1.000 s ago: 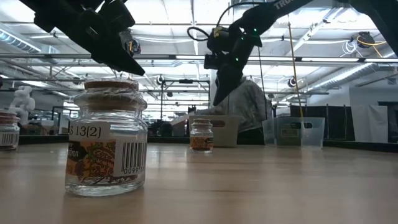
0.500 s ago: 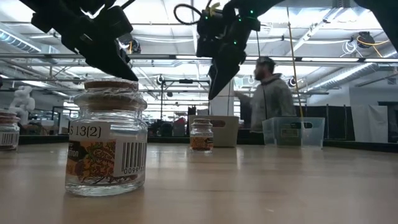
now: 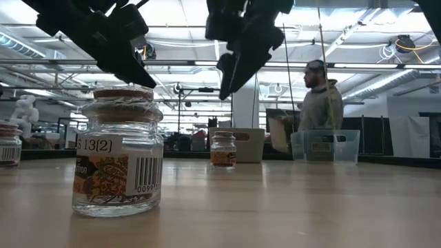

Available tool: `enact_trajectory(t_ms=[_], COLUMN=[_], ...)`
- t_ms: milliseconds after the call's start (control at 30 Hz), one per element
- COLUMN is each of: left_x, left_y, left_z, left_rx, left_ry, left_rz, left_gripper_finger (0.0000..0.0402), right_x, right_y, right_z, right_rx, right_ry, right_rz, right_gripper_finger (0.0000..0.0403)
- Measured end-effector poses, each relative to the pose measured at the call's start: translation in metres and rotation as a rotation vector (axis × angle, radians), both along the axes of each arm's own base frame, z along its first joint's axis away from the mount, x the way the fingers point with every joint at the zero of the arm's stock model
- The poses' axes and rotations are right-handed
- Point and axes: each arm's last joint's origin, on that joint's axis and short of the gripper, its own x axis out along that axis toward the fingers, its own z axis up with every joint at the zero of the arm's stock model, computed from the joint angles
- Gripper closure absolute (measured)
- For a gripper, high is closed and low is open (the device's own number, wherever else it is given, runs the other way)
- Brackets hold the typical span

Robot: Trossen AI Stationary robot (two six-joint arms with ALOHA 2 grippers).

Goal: Sort spices by type
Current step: Put the brown seasoning bottle into the black bin

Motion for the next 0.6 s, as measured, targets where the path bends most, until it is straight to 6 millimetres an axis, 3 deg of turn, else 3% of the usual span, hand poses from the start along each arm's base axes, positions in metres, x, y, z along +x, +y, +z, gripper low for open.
enact_trajectory(t_ms=[367,600], left_x=[0.000,-0.001], left_y=[0.000,0.000], left_z=[-0.001,-0.001], left_rx=[-0.002,-0.012], left_ry=[0.007,0.010], left_rz=[0.002,-0.011], left_gripper_finger=[0.0392,0.0392], right_x=[0.012,0.015], right_y=[0.035,0.037], right_z=[0.003,0.000], right_rx=[-0.026,0.004], right_ry=[-0.121,-0.117], right_rz=[0.133,0.085], right_gripper_finger=[0.0124,0.0124])
